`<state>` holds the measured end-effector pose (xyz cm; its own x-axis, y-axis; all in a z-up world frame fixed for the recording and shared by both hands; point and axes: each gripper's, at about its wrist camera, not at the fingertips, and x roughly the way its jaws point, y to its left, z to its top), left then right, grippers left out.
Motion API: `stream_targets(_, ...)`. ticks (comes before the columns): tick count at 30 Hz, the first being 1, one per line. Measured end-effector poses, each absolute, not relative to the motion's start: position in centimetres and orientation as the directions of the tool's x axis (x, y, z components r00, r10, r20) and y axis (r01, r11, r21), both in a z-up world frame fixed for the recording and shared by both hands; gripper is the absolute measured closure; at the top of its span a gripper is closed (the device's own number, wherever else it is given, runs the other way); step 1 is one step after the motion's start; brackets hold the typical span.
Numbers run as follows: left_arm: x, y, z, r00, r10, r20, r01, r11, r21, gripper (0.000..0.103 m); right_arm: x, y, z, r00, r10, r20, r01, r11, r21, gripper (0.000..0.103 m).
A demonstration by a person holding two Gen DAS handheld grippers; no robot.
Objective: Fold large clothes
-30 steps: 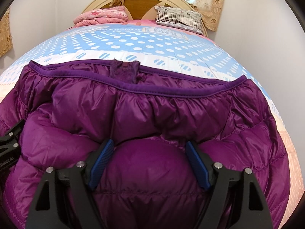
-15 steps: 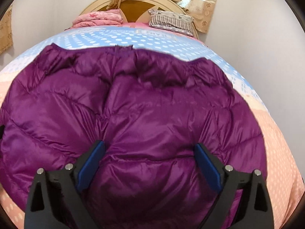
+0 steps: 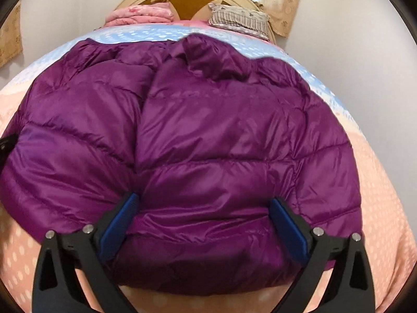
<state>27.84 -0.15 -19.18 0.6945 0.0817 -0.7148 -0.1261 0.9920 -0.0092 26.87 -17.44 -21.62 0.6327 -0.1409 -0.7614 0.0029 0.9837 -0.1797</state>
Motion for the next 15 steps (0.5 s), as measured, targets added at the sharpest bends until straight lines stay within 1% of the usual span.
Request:
stream_targets(4,26.2,1.0,-18.5,0.724,0.085,-0.684,-0.138,0.990,-0.023,0.098,26.9,-16.7,-21.5,0.637,-0.165,-0.753,0.005,0.978,-0.210,0.001)
stream_targets(8,23.2,2.7,-17.4,0.736,0.080,-0.672,-0.149,0.988,-0.045,0.099,25.1,-15.3,-21.5,0.661,-0.174,-0.730,0.004,0.973,-0.229,0.002)
stream_targets(12,20.0,5.4,-16.0,0.752,0.112,-0.649,-0.182,0.982,-0.042,0.099,23.4,-12.3,-21.5,0.672,-0.134,-0.729,-0.049,0.973,-0.224,0.004)
stream_targets(15,18.8,7.5,-15.4,0.747,0.128,-0.652,-0.200,0.979,-0.036,0.100,22.4,-10.3,-21.5,0.680,-0.091,-0.727,-0.101,0.971,-0.217,0.003)
